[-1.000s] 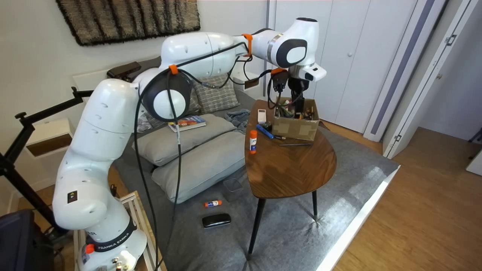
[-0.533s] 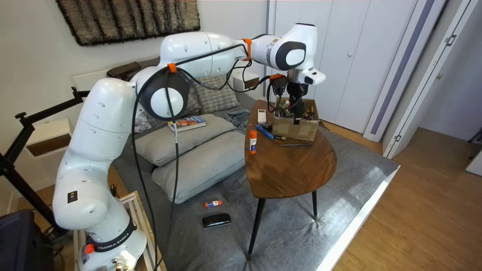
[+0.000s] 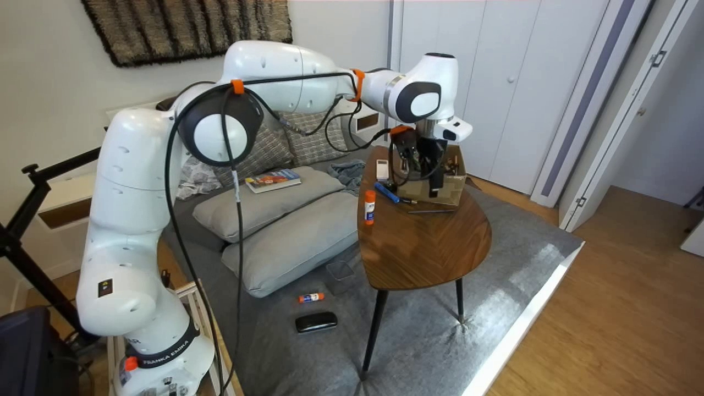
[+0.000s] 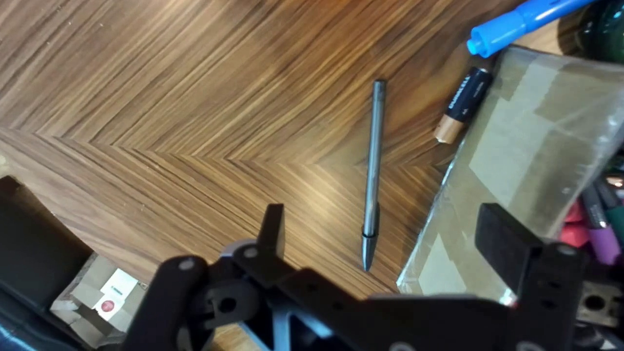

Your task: Pick up the blue pen from the table and put it in the cardboard box, pick up the black pen from the table and put it in the cardboard box

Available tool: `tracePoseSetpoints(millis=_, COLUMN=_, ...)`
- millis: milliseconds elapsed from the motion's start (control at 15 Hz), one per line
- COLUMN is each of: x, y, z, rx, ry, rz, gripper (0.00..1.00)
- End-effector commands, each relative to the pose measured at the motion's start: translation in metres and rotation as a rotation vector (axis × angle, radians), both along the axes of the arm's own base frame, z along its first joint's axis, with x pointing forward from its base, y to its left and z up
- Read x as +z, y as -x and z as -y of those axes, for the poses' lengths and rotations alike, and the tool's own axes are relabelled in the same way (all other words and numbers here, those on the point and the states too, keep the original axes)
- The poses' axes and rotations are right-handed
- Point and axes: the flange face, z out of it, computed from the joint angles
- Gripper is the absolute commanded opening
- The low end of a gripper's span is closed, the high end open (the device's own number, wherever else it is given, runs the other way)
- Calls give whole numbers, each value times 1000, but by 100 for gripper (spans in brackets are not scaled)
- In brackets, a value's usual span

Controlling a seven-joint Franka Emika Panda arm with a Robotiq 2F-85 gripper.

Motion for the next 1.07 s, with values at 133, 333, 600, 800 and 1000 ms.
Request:
tracePoseSetpoints(millis=133, x=-33, y=32, z=23, rx=4, ry=-30, rz=2, gripper=100)
tracePoseSetpoints(millis=333, x=-39, y=21, z=25, rx=-3, ry=-6, rz=-19, gripper=100)
tracePoseSetpoints(millis=600, x=-37, y=19, z=25, rx=-3, ry=-2, rz=-7, gripper=100)
tracePoseSetpoints(millis=800, x=-48, y=12, z=21, rx=21, ry=32, rz=-23, gripper=100)
tracePoseSetpoints(millis=1000, x=-63, y=5, z=17, rx=26, ry=27, rz=-24, gripper=100)
